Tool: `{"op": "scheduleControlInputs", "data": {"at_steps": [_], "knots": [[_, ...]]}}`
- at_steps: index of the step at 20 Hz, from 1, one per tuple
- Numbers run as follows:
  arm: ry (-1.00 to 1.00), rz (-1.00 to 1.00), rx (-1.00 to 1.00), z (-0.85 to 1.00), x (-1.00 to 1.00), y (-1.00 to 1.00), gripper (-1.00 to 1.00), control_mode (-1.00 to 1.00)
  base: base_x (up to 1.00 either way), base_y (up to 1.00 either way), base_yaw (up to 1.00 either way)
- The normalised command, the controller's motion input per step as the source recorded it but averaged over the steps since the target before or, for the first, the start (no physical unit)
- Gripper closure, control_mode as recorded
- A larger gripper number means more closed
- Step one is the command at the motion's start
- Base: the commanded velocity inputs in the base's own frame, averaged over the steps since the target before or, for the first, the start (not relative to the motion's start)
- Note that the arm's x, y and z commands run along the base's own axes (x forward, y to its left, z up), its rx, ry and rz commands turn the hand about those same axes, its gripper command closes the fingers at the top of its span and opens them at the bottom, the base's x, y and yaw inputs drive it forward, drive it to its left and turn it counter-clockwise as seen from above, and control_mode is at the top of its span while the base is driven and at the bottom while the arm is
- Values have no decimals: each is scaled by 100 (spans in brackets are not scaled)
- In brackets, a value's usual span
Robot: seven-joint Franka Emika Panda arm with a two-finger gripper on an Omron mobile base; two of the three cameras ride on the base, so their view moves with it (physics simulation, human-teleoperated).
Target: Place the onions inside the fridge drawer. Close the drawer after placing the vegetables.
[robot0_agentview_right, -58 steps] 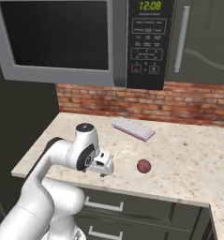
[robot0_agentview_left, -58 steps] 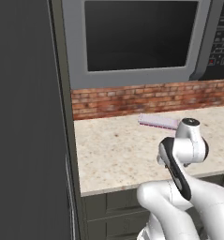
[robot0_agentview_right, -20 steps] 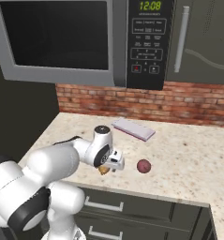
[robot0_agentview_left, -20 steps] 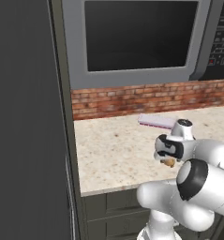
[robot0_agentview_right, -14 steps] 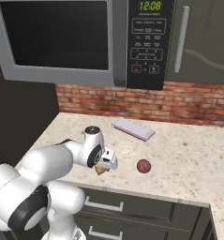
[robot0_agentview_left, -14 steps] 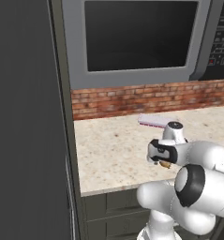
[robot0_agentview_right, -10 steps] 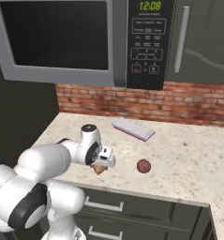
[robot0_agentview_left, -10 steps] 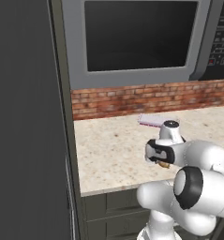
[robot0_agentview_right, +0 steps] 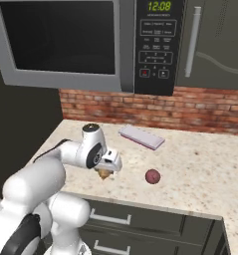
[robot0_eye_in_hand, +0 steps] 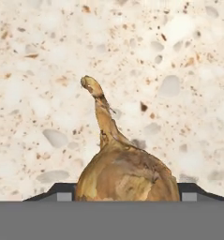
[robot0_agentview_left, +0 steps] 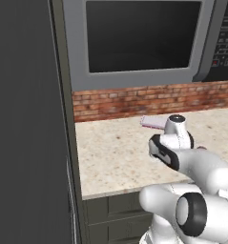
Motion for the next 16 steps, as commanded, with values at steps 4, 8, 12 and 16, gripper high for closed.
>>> {"op": "scheduleControlInputs", "data": {"at_steps": [4, 8, 12, 16], "knots": [[-13, -6, 0, 100, -29, -11, 100, -100, 0, 0, 0], [-18, -3, 0, 100, -41, 0, 100, -100, 0, 0, 0], [-14, -9, 0, 96, -39, 0, 100, -100, 0, 0, 0], [-8, -10, 0, 65, -56, 0, 100, -100, 0, 0, 0]]}}
